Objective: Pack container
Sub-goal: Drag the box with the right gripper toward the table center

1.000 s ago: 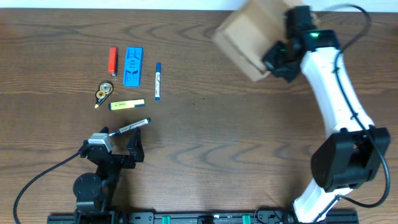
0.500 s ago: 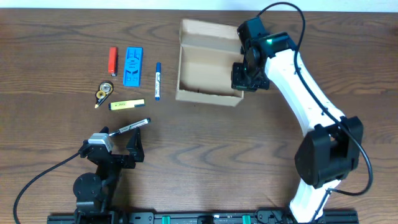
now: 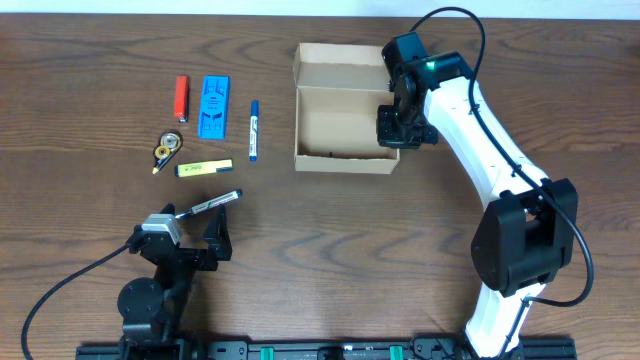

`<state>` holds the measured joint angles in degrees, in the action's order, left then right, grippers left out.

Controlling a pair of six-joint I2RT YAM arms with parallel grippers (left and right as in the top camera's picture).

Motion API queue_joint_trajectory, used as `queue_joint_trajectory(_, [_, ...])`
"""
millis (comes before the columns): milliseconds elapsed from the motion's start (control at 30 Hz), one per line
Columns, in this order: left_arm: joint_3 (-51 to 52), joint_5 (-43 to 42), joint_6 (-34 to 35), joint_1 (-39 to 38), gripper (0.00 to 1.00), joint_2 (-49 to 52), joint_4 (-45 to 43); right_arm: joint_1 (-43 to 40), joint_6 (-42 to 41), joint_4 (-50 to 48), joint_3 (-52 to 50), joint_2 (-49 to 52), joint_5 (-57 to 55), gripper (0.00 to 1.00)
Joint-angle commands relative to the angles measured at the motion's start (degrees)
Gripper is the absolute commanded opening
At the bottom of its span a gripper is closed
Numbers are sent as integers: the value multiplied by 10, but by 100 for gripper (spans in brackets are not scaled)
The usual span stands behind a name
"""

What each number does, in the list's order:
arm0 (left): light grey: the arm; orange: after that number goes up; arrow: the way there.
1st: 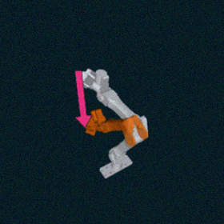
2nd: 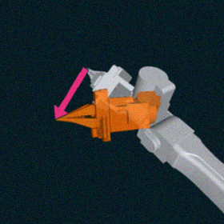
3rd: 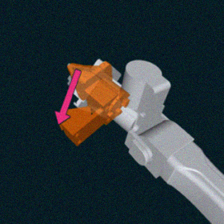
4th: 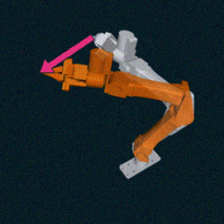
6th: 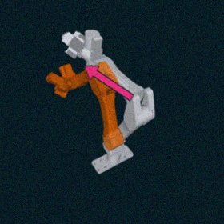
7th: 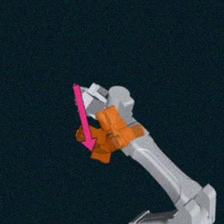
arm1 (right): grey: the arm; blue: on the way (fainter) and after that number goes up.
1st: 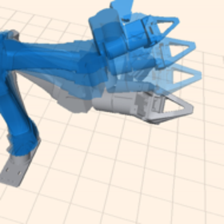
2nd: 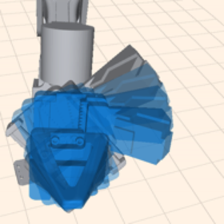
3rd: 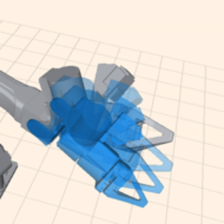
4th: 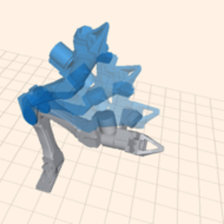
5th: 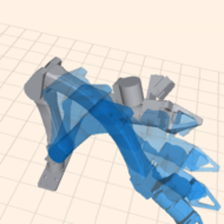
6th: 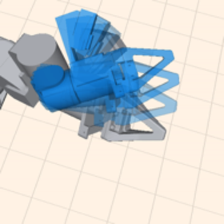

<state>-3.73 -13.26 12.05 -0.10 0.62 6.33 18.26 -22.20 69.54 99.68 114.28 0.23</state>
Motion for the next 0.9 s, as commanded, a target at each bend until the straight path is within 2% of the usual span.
queue_joint_trajectory(0, [18,6,4,2,95,-4,5,-2,11,-1,7,3,-7,63])
queue_joint_trajectory(33, [18,6,4,2,95,-4,5,-2,11,-1,7,3,-6,94])
queue_joint_trajectory(67, [18,6,4,2,96,-4,5,-1,11,0,7,3,-6,99])
queue_joint_trajectory(400, [18,6,4,2,96,-4,5,-1,17,32,25,-26,0,98])
queue_joint_trajectory(467, [18,6,4,2,96,-4,5,-1,17,31,25,-31,-15,96])
queue_joint_trajectory(600, [18,6,4,2,95,-4,5,-7,17,25,25,-32,-24,81])
queue_joint_trajectory(867, [18,6,4,2,95,-4,5,-9,19,-10,17,-22,-21,77])
